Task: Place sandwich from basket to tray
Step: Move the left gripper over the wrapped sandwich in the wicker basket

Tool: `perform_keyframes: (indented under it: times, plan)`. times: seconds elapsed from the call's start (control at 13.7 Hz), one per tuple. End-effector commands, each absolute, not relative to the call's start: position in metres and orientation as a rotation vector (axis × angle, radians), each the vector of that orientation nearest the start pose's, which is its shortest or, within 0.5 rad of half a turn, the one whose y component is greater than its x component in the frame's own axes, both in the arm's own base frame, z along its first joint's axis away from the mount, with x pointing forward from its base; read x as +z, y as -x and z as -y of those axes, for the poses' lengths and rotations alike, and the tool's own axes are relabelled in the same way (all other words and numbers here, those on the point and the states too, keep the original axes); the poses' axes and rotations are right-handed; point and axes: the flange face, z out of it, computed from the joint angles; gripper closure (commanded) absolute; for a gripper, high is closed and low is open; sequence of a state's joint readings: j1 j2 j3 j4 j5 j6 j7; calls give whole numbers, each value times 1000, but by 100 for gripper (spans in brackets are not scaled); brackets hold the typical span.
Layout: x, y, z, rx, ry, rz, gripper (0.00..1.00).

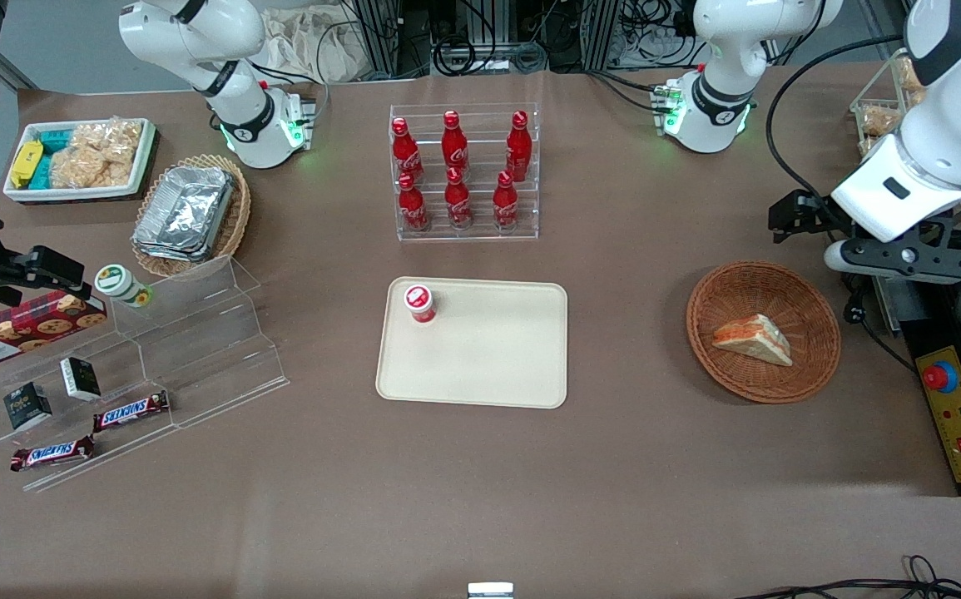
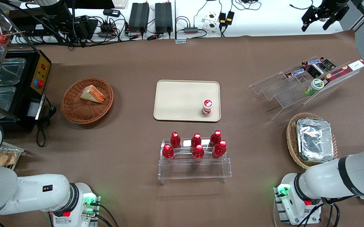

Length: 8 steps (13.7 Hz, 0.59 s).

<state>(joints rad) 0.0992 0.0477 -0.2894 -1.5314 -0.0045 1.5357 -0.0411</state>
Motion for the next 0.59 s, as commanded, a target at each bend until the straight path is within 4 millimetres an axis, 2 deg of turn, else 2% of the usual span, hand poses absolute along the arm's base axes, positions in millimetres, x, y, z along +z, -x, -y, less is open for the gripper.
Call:
perform_keyframes:
  times: [0.0,0.07,0.22,0.29,0.37,0.51]
  plan:
    - [614,-556,96,134,3143,-250,0]
    - [614,-558,90,133,3147,-233,0]
    - [602,-562,78,173,3146,-137,0]
    - [593,-561,61,210,3142,29,0]
    - [586,-559,53,227,3129,175,0]
    - [561,-555,43,255,3091,390,0]
